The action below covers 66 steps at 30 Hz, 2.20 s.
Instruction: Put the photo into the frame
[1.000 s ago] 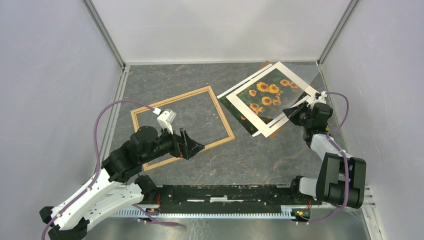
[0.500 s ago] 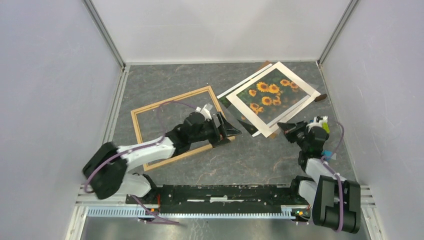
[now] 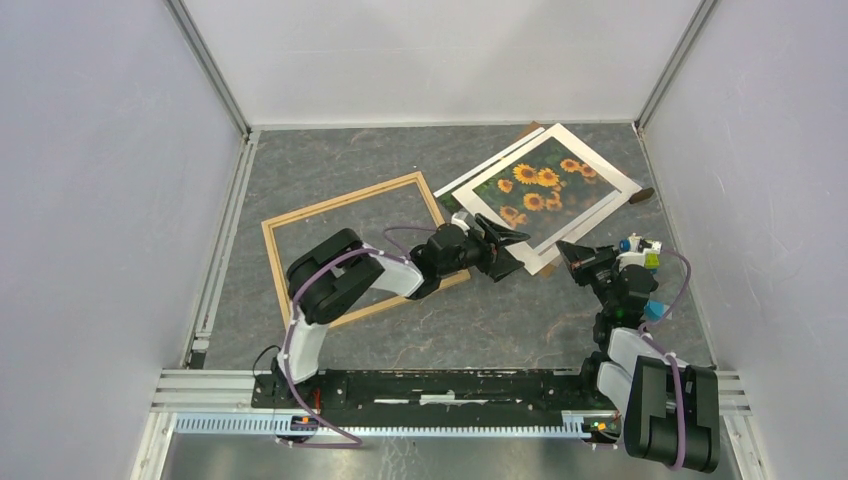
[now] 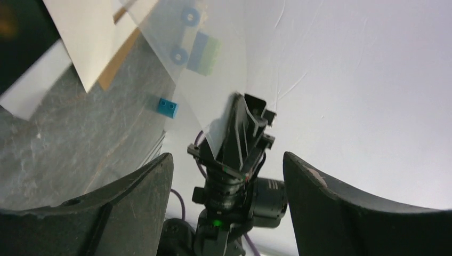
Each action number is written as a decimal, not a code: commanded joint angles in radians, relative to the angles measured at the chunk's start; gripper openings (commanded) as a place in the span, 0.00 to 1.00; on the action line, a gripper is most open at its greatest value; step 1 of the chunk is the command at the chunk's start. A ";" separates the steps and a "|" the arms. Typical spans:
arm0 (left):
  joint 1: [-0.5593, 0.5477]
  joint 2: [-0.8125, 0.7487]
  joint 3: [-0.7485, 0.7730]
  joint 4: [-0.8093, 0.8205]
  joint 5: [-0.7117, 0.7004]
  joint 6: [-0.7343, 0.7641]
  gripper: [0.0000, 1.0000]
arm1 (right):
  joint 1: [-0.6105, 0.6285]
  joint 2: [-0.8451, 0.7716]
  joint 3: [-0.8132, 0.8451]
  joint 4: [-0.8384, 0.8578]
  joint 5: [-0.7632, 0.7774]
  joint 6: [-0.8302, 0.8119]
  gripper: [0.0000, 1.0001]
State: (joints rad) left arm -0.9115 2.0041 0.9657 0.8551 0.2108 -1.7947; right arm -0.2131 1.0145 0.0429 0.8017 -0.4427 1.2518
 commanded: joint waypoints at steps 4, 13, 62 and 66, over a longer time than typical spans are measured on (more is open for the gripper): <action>0.010 0.136 0.114 0.113 0.020 -0.156 0.84 | 0.005 0.034 -0.007 0.133 -0.020 -0.018 0.00; 0.034 0.213 0.149 0.166 0.037 -0.153 0.59 | 0.004 0.023 -0.027 0.114 -0.016 -0.046 0.00; 0.120 0.212 0.290 0.016 0.115 0.054 0.27 | 0.002 -0.153 -0.049 -0.142 0.042 -0.186 0.00; 0.135 0.193 0.288 -0.036 0.125 0.096 0.06 | 0.000 -0.167 -0.018 -0.167 0.028 -0.224 0.14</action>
State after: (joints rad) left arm -0.8013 2.2158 1.2144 0.8150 0.3267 -1.7145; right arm -0.2115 0.8658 0.0200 0.6605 -0.3656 1.1069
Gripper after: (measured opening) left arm 0.141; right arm 0.065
